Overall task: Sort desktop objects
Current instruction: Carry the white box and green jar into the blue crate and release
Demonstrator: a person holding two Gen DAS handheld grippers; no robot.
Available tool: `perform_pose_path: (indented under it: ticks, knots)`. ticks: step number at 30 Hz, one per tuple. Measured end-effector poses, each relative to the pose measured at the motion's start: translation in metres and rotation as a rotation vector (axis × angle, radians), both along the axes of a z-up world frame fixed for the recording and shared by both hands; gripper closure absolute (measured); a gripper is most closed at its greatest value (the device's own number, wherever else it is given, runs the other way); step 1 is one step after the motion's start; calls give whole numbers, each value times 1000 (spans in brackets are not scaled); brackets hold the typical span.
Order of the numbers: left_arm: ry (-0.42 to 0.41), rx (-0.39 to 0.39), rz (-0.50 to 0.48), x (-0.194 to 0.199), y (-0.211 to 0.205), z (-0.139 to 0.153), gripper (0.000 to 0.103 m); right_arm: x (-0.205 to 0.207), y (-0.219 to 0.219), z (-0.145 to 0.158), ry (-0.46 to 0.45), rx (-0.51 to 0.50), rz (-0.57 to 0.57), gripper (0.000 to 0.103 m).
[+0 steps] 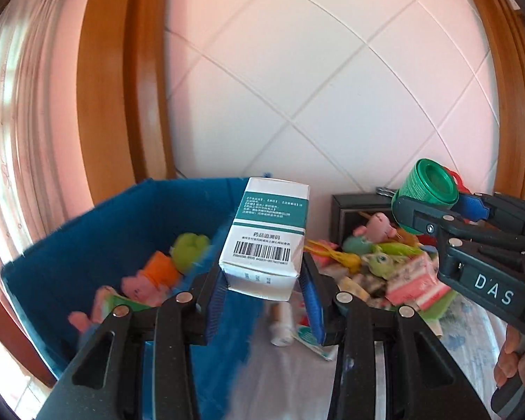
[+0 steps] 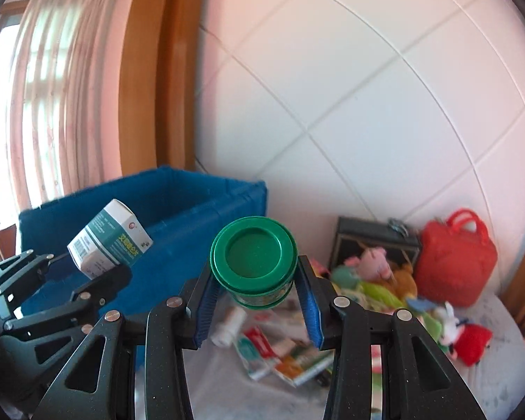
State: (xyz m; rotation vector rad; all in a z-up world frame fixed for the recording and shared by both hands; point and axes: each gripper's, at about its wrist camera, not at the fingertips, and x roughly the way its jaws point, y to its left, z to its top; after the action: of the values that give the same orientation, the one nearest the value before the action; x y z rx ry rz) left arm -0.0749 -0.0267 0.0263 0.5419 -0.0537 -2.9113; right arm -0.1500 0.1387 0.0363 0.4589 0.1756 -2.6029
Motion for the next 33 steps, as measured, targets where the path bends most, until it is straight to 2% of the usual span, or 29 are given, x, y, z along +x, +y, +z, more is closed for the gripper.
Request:
perform_pose_path:
  ticks: [4, 7, 10, 12, 14, 17, 22, 27, 28, 33]
  knots:
    - [-1, 13, 23, -1, -81, 22, 64, -2, -75, 22, 4, -23, 14, 61]
    - [-42, 4, 57, -13, -145, 34, 64, -8, -132, 31, -28, -22, 44, 61]
    - [-137, 5, 79, -38, -203, 37, 64, -22, -193, 33, -112, -8, 68, 61]
    - [-228, 8, 90, -61, -238, 32, 64, -39, -229, 33, -186, -2, 65, 61]
    - [-296, 1, 53, -83, -260, 25, 64, -55, -253, 29, -246, 7, 49, 61]
    - [-396, 3, 37, -114, -283, 14, 64, -86, -293, 14, -357, 51, 12, 61]
    - [-513, 21, 8, -147, -296, -7, 64, -116, -336, -24, -476, 182, -30, 61]
    - [-545, 41, -21, -149, -290, -21, 63, -121, -349, -57, -539, 276, -57, 61]
    - [-556, 58, 6, -152, -294, -24, 63, -121, -350, -62, -550, 289, -59, 61]
    - [-549, 86, 5, -149, -299, -25, 63, -122, -348, -75, -576, 328, -67, 61]
